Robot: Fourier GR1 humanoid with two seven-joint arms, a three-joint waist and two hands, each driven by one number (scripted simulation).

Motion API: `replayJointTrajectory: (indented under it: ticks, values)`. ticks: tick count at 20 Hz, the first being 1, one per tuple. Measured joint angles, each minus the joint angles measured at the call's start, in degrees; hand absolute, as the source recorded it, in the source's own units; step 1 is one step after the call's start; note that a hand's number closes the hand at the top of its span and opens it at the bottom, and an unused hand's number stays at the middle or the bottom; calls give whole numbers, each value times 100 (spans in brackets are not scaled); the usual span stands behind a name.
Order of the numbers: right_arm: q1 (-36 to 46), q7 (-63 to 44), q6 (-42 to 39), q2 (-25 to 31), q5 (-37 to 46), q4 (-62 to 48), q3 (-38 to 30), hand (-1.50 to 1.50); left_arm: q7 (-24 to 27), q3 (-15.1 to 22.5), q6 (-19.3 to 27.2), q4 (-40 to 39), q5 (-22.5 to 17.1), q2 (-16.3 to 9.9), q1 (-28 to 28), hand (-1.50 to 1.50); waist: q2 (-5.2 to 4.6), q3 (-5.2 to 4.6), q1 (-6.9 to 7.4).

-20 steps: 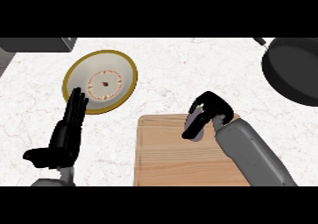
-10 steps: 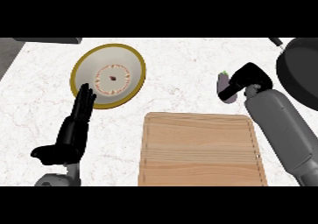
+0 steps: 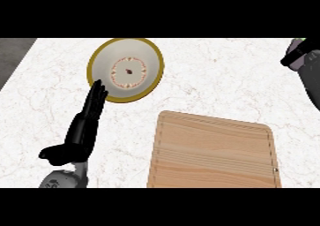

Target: Pick the eggplant from the cutting board and place it in the pot

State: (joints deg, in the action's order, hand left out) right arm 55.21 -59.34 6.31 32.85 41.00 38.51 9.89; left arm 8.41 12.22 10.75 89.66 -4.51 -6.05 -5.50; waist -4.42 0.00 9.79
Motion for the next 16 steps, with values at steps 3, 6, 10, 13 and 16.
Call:
replayJointTrajectory:
  ticks: [3, 6, 10, 13, 16]
  values:
    - [361, -56, 276, 207, 505, -349, 103, 150, -20, 58, -36, -27, 31, 8, -87, 0, -13, -2, 103]
    - [686, -156, 455, 328, 994, -717, 236, 150, -73, 103, -62, -44, 46, 22, -176, 0, -22, -7, 195]
    - [1067, -324, 581, 444, 1495, -1236, 327, 150, -122, 147, -64, -59, 58, 65, -251, 0, -14, -7, 236]
    - [1309, -472, 658, 478, 1804, -1590, 362, 150, -135, 166, -29, -80, 93, 92, -269, 0, 5, -6, 225]
    - [1492, -609, 705, 500, 2038, -1923, 359, 150, -163, 167, -7, -87, 111, 104, -296, 0, 16, -2, 196]
